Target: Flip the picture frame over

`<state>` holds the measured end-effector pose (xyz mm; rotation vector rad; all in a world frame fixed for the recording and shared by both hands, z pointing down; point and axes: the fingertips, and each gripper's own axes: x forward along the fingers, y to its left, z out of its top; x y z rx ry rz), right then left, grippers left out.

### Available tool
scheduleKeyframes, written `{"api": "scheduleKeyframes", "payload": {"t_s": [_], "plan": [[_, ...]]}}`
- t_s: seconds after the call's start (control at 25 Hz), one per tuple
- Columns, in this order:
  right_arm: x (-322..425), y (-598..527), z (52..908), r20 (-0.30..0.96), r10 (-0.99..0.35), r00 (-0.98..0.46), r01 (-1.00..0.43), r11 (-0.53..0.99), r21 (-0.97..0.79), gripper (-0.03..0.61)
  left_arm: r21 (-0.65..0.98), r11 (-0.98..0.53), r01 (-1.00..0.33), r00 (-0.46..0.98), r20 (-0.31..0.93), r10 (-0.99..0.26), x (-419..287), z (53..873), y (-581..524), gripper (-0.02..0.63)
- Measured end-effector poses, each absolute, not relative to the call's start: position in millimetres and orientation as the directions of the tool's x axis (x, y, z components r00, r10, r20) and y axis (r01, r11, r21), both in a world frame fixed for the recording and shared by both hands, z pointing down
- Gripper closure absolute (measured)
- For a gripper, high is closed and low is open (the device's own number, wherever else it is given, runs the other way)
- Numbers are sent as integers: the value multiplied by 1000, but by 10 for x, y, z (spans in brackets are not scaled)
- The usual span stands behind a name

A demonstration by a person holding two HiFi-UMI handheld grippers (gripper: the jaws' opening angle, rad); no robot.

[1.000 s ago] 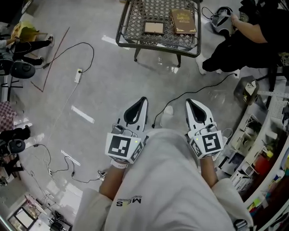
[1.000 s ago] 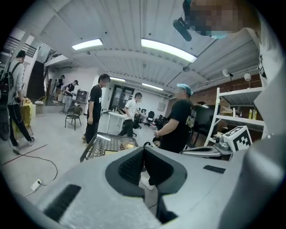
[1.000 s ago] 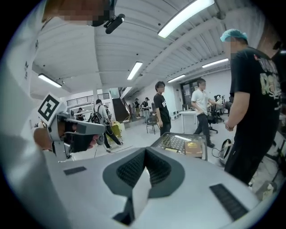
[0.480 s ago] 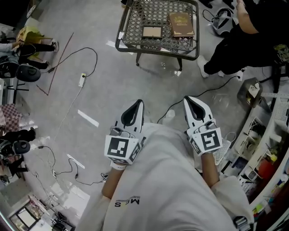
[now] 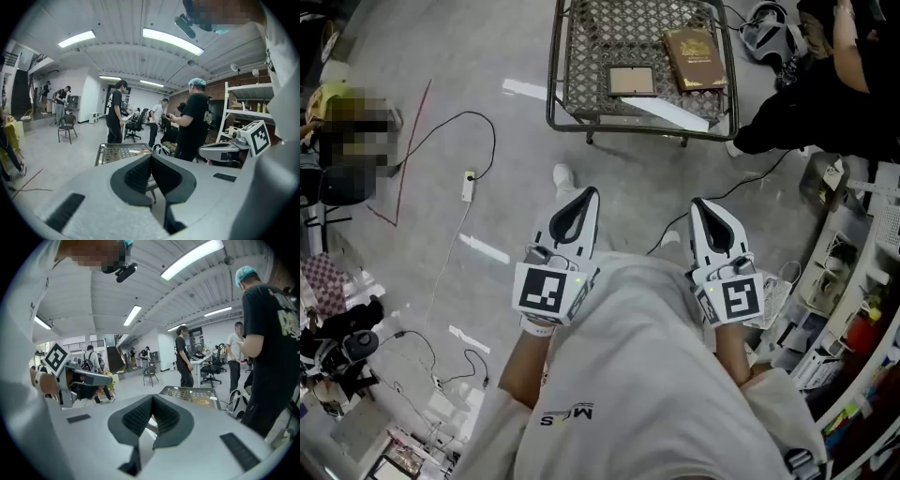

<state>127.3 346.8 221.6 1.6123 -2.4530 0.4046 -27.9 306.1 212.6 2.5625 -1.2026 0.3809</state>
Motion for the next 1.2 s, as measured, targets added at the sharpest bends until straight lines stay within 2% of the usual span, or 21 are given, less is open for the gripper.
{"api": "scheduleKeyframes", "payload": {"t_s": [0.2,0.44,0.76,1.2], "plan": [[438,2516,2102,348,-886,-306,-952,293,-92,563,148,-680,-718,682,346,-644,-1230,1874,2023,589],[-174,1906,1929,381,-903,-199,-980,189,-66,563,238,-727,-644,756,343,-558,-1770,1798,1317,589],[-120,1628,1983,414,-898,-150,-988,124,-89,563,228,-774,-590,793,343,-504,-1592,1751,828,589],[125,846,1920,361,-879,-310,-951,293,-102,563,201,-728,-655,743,348,-572,-1160,1754,289,589]]}}
